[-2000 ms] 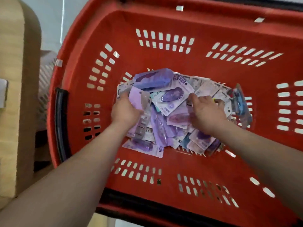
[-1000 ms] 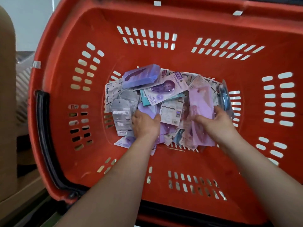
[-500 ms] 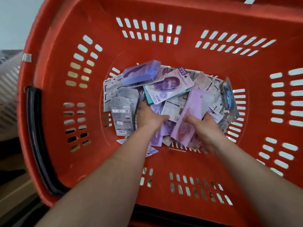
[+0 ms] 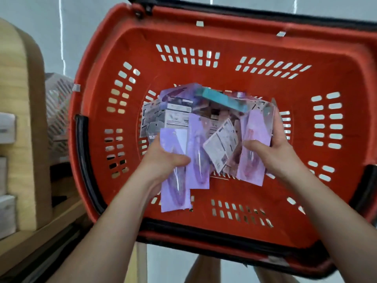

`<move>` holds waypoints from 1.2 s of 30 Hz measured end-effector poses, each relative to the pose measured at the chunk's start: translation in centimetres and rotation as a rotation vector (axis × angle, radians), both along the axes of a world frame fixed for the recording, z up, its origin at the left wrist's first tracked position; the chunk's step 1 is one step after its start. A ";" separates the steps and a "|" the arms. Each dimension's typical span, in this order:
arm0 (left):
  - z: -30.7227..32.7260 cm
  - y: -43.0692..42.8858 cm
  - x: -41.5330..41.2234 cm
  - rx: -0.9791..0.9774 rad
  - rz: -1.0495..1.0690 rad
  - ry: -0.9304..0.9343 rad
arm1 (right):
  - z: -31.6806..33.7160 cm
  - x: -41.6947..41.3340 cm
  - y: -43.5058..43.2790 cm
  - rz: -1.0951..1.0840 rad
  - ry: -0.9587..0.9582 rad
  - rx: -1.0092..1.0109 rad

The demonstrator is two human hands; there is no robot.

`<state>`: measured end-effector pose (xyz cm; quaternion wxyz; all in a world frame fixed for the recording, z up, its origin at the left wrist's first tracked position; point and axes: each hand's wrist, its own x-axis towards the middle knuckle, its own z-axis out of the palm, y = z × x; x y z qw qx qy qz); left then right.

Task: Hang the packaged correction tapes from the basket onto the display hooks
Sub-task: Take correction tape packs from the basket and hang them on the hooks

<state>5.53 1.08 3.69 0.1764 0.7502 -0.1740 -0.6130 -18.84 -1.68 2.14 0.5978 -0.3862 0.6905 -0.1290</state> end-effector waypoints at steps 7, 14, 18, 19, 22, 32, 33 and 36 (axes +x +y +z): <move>6.6 0.9 0.3 -0.101 0.167 0.031 | 6.3 0.9 -0.9 0.272 0.071 -0.156; 12.3 0.9 -3.2 -0.123 0.211 0.183 | 13.6 2.8 -2.6 0.199 -0.117 -0.173; 15.8 0.2 -3.8 -0.189 0.248 0.185 | 17.0 3.7 -3.2 0.165 -0.225 -0.143; 16.7 0.0 -3.9 -0.206 0.243 0.174 | 17.7 4.0 -3.2 0.160 -0.251 -0.120; 19.2 -0.4 -4.2 -0.234 0.224 0.175 | 19.5 4.4 -3.0 0.099 -0.306 -0.089; 27.0 -0.6 -3.9 -0.225 0.606 0.162 | 27.0 3.9 -2.3 0.035 -0.257 -0.194; 28.2 -0.6 -3.7 -0.219 0.632 0.168 | 27.9 3.7 -2.3 0.030 -0.240 -0.192; 31.8 -0.3 -3.3 -0.205 0.653 0.242 | 31.2 3.1 -2.4 0.047 -0.239 -0.166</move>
